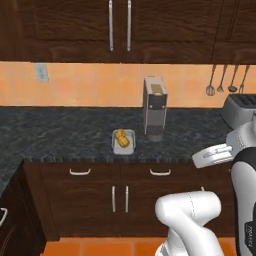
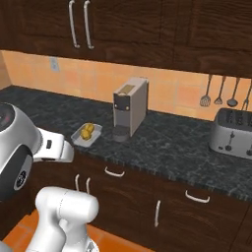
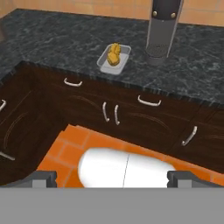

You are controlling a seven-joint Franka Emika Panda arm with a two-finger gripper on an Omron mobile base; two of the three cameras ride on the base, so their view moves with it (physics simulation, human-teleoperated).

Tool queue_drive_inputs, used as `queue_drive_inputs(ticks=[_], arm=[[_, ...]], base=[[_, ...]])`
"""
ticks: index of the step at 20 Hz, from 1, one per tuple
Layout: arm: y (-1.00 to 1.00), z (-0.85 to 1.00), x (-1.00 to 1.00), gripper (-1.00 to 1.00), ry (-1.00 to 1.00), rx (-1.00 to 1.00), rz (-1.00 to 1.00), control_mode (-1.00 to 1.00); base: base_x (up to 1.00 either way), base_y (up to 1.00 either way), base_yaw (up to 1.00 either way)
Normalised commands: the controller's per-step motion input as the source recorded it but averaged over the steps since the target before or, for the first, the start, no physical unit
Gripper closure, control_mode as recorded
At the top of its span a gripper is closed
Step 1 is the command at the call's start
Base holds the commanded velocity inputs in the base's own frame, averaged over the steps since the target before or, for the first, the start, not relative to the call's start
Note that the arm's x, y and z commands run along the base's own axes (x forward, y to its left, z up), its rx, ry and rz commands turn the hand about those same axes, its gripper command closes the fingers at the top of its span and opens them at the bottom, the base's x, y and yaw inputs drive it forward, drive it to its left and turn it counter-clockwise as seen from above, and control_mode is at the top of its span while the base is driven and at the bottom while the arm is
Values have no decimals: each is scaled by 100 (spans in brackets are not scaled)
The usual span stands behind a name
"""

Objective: Take the meat container that has the shrimp and place it on the second highest rack of the freezer. Then take the vegetable container that has the squashs and place it on the highest rack of the freezer.

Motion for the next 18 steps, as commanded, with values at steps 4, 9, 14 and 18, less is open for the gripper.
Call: queue_drive_inputs(ticks=[4, 9, 14, 18], arm=[[0, 0, 0, -100, 0, 0, 0, 100], [0, 0, 0, -100, 0, 0, 0, 100], [0, 0, 0, -100, 0, 0, 0, 100], [0, 0, 0, -100, 0, 0, 0, 100]], base=[[29, 19, -18], [48, 37, -5], [58, 51, -10], [64, 26, -20]])
